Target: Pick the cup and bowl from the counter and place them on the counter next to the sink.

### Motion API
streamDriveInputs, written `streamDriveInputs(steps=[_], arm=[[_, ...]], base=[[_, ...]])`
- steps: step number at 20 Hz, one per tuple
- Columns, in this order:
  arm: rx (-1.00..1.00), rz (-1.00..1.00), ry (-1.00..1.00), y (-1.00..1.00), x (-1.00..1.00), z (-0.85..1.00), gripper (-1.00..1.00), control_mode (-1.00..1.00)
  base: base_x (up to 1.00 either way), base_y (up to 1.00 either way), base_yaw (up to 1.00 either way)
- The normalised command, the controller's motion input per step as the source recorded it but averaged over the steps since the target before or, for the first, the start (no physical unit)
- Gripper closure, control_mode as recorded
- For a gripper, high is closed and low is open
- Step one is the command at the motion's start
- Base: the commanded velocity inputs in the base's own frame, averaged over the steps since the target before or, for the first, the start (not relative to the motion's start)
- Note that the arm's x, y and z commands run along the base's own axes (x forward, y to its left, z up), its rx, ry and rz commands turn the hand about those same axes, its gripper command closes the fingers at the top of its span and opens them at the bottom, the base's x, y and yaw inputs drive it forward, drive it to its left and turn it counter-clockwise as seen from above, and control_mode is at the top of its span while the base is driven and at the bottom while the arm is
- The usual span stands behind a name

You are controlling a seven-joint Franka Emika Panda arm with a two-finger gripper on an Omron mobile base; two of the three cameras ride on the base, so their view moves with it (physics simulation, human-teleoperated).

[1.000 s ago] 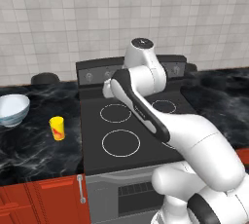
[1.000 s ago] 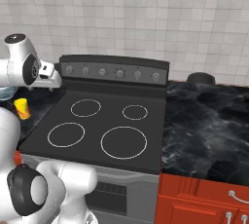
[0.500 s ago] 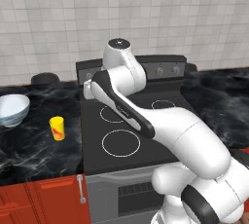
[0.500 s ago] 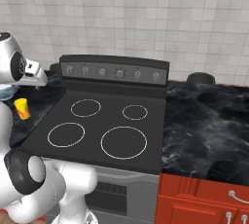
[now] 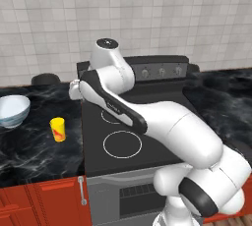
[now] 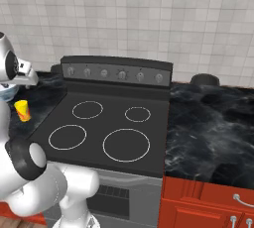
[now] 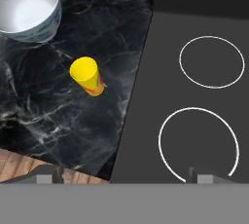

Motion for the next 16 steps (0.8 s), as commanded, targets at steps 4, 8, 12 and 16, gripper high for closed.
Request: streamDriveInputs(steps=[4, 8, 12, 16], arm=[[0.08, 0.04, 0.00, 0.47, 0.23, 0.00, -1.00, -1.00], [0.12, 0.02, 0.00, 0.44, 0.38, 0.00, -1.00, -1.00], [0.13, 0.00, 0.00, 0.30, 0.45, 0.00, -1.00, -1.00], [0.04, 0.00, 0.00, 0.09, 0.39, -0.01, -1.00, -1.00]], base=[[0.00, 0.00, 0.00], [0.00, 0.00, 0.00], [0.00, 0.00, 0.00], [0.00, 0.00, 0.00]])
